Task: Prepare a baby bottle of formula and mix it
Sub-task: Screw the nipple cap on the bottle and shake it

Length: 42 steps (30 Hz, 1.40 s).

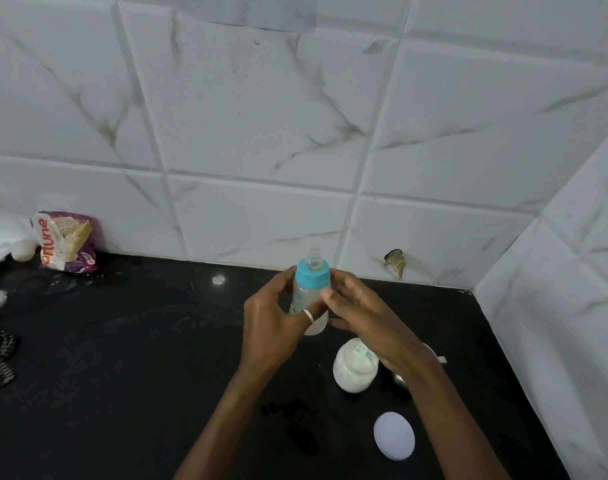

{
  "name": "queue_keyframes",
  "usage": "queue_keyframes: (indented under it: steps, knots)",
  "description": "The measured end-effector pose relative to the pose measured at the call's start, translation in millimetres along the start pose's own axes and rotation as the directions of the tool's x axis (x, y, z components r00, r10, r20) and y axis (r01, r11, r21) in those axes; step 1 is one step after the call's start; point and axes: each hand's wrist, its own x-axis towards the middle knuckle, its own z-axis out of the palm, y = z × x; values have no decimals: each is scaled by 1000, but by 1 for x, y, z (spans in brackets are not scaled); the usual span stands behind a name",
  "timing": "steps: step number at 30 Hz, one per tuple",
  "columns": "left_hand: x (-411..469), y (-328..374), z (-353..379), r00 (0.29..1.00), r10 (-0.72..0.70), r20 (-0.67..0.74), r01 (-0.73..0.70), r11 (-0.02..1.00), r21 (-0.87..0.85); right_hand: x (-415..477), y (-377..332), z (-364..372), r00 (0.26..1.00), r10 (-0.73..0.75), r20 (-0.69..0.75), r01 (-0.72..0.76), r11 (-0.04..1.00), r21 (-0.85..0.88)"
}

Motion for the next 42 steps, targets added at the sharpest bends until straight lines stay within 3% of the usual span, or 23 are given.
queue_keyframes:
  steps: [4, 11, 20, 22, 25, 28, 29, 31, 33, 36, 38, 42]
  knots:
    - [1, 1, -5, 986, -93, 137, 114, 982, -149, -7, 12, -2, 995, -20, 96, 12, 997, 83]
    - [-3, 13, -11, 949, -131, 286, 215, 934, -285, -6, 17, 13, 990, -137, -46, 119, 955, -273]
    - [-11, 12, -18, 943, -238, 234, 305, 899, -313, -3, 25, 25, 984, -172, -54, 154, 957, -245]
    - [-13, 11, -20, 943, -261, 206, 319, 884, -341, 1, 19, 22, 981, -185, -61, 171, 969, -179]
    - [-14, 7, -24, 942, -318, 110, 335, 852, -404, 8, 4, 11, 951, -222, -216, 250, 962, 108]
    - [-13, 4, -30, 922, -384, 45, 360, 810, -462, 12, -8, 10, 928, -181, -326, 326, 817, 476]
    - [-13, 3, -32, 913, -405, 41, 372, 791, -486, 12, -6, 12, 937, -175, -301, 308, 821, 481]
    - [-12, 3, -35, 898, -439, 39, 393, 757, -522, 11, -1, 18, 977, -158, -142, 194, 934, 299]
    - [-13, 4, -38, 892, -451, 35, 397, 743, -539, 12, 5, 17, 990, -134, -44, 140, 967, 213]
    - [-13, 3, -43, 885, -465, 13, 391, 729, -561, 14, 1, 13, 975, -142, -171, 209, 850, 484]
    - [-15, 4, -44, 880, -475, 4, 393, 724, -567, 15, 2, 16, 963, -164, -214, 254, 818, 516]
    - [-18, 5, -45, 883, -468, 25, 399, 723, -564, 8, 8, 26, 991, -131, 36, 119, 962, 244]
